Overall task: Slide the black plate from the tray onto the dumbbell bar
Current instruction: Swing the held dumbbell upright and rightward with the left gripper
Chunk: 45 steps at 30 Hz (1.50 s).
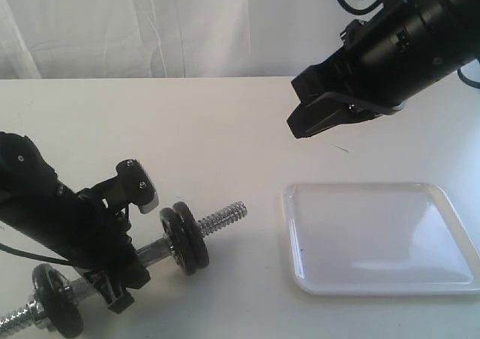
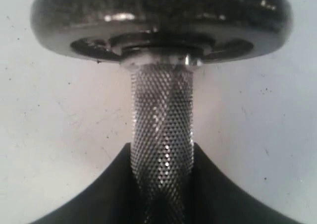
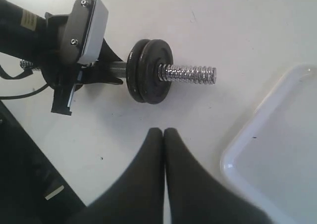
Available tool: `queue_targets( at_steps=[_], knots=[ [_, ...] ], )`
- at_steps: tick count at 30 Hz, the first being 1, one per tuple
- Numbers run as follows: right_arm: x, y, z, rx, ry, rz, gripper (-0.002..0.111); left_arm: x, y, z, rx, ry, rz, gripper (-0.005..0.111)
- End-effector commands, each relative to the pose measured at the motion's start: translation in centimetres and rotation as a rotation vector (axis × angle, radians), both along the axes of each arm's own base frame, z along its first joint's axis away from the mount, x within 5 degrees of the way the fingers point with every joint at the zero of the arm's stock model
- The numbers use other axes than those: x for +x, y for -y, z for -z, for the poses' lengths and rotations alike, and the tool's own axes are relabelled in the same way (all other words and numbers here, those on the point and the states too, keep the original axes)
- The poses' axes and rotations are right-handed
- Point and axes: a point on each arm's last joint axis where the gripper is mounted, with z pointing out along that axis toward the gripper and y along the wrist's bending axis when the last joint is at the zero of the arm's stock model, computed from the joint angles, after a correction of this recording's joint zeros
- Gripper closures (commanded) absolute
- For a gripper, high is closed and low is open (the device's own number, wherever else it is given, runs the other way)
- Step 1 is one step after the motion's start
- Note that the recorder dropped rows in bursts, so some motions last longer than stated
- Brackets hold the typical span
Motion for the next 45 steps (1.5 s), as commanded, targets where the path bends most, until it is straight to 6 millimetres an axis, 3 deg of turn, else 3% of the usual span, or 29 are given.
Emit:
queue_targets(
  at_steps=[1, 5, 12, 30, 40, 45],
  knots=[
    [-0.2, 0.2, -0.3, 0.007, 0.003, 0.005, 0.108, 0.5, 0.7, -2.6, -0.13, 0.061, -0.075, 0.107],
    [-0.2, 0.2, -0.3, 0.007, 0.003, 0.005, 0.108, 0.6, 0.7, -2.9, -0.149, 0.074, -0.091, 0.107],
    [-0.1, 0.2, -0.3, 0.008, 0.005, 0.006, 0.108, 1.1, 1.9, -5.4, -0.273, 0.049, -0.118, 0.107],
    [-0.1, 0.2, -0.3, 0.008, 0.005, 0.006, 0.108, 2.4, 2.6, -5.3, -0.433, -0.009, -0.335, 0.107],
    [0.0, 0.2, -0.3, 0.003, 0.014, 0.01, 0.108, 3.0, 3.3, -6.5, -0.625, -0.027, -0.428, 0.107],
    [0.0, 0.3, -0.3, -0.002, 0.026, 0.013, 0.108, 3.3, 4.1, -6.0, -0.699, -0.07, -0.431, 0.107]
  ],
)
